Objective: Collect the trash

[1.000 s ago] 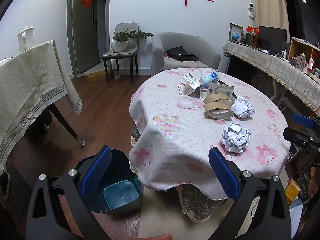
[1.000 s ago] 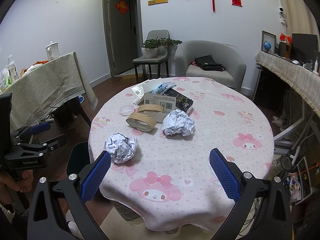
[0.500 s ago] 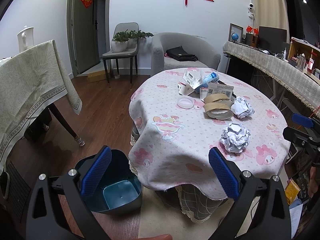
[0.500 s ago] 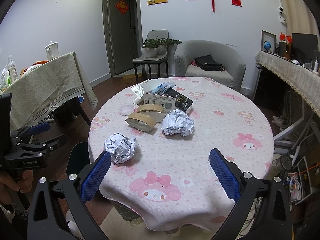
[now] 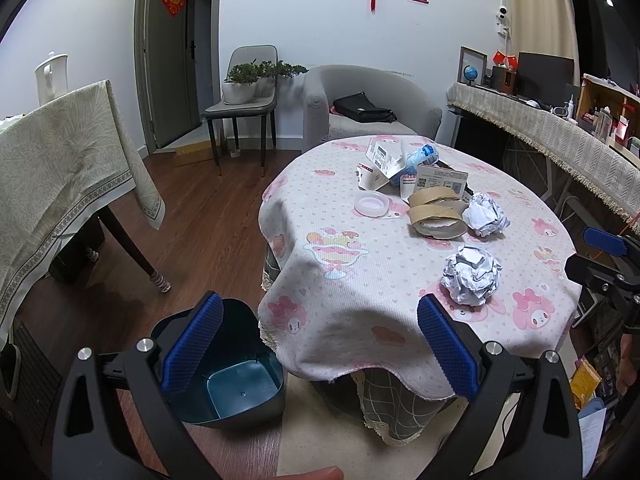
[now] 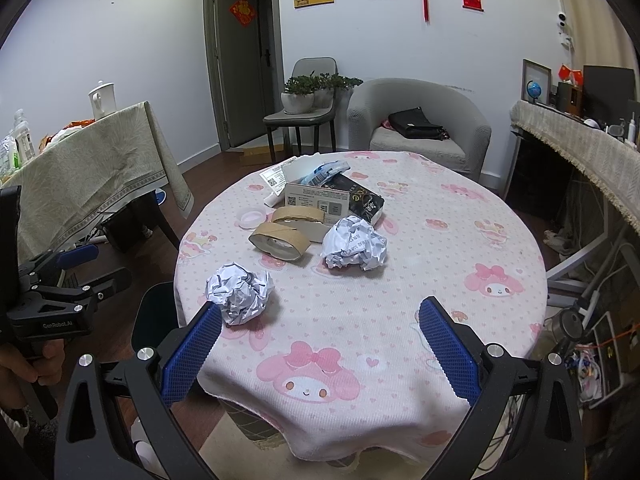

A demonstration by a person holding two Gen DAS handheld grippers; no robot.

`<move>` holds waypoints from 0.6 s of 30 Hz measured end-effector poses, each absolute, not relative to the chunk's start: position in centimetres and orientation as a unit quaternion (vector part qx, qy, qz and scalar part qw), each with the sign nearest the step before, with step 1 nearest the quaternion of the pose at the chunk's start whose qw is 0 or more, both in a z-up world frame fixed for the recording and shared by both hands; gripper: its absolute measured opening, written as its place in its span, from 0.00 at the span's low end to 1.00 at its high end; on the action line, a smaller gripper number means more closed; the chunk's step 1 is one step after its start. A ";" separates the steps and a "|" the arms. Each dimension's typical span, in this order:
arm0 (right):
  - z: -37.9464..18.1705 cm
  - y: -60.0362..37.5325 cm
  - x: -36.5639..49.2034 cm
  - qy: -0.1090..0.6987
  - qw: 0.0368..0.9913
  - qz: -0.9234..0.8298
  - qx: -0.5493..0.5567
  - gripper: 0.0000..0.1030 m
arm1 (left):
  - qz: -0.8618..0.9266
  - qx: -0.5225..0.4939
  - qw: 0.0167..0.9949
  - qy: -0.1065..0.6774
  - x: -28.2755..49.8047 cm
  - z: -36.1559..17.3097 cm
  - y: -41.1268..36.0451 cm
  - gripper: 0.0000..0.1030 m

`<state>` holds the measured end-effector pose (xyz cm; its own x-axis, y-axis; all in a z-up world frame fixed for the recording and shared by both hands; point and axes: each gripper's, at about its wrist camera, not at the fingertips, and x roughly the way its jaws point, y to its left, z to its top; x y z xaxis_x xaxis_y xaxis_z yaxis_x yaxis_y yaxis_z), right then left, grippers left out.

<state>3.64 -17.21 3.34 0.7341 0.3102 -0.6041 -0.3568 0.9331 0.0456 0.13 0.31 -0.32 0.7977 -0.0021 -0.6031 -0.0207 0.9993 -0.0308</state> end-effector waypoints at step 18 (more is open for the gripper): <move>3.5 -18.3 4.3 0.321 0.930 0.174 -0.034 0.97 | -0.033 -0.015 0.949 0.314 0.3 -0.3 -1.0 0.96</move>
